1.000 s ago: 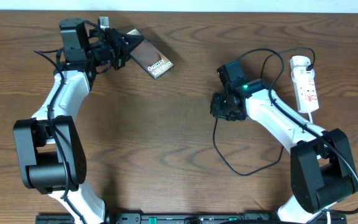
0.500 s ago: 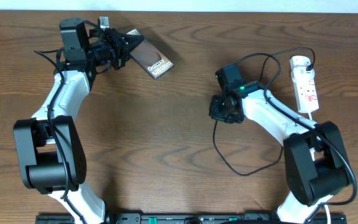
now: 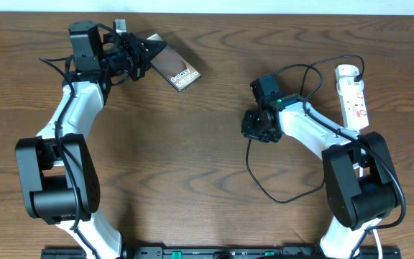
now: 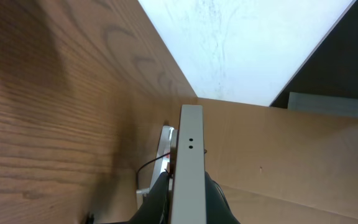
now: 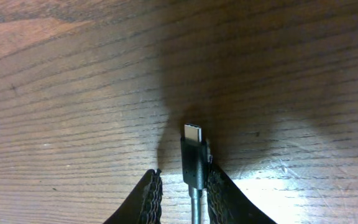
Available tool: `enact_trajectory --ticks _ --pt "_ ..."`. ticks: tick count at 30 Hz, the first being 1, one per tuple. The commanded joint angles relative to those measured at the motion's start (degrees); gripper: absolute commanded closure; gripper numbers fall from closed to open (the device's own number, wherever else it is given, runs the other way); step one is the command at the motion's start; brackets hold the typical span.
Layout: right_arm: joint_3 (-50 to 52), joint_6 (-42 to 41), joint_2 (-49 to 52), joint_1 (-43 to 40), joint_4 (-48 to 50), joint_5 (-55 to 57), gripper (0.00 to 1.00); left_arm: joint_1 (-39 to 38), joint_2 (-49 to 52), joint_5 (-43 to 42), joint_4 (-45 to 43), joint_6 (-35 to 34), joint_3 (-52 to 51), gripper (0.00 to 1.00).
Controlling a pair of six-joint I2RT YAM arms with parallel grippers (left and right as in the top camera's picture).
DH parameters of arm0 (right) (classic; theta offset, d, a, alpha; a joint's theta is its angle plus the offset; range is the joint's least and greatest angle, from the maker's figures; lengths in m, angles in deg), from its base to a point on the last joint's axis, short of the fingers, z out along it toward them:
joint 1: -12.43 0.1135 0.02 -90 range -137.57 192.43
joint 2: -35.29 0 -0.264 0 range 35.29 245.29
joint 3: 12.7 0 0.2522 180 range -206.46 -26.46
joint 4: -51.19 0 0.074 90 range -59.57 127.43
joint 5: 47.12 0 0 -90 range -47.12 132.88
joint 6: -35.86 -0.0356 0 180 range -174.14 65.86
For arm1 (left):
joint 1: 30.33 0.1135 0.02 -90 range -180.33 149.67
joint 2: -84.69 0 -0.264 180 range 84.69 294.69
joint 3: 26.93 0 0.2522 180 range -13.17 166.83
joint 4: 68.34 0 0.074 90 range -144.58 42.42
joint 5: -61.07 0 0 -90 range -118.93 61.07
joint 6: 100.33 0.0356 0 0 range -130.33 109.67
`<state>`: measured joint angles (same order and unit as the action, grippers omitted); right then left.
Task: Plug charger to phone and switch on socket
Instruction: 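Close the right gripper on the USB-C plug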
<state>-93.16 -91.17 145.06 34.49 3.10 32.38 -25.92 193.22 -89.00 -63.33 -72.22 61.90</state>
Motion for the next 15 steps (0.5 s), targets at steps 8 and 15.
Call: enact_trajectory --ticks 8,15 --pt "-1.4 6.6 1.9 -0.7 1.2 -5.9 0.99 0.0 -0.3 -3.0 -0.3 -1.2 0.5 0.93" --pt "-6.4 22.4 1.7 -0.7 -1.1 -3.1 0.99 0.0 -0.3 -4.2 -0.3 -2.3 0.5 0.93"
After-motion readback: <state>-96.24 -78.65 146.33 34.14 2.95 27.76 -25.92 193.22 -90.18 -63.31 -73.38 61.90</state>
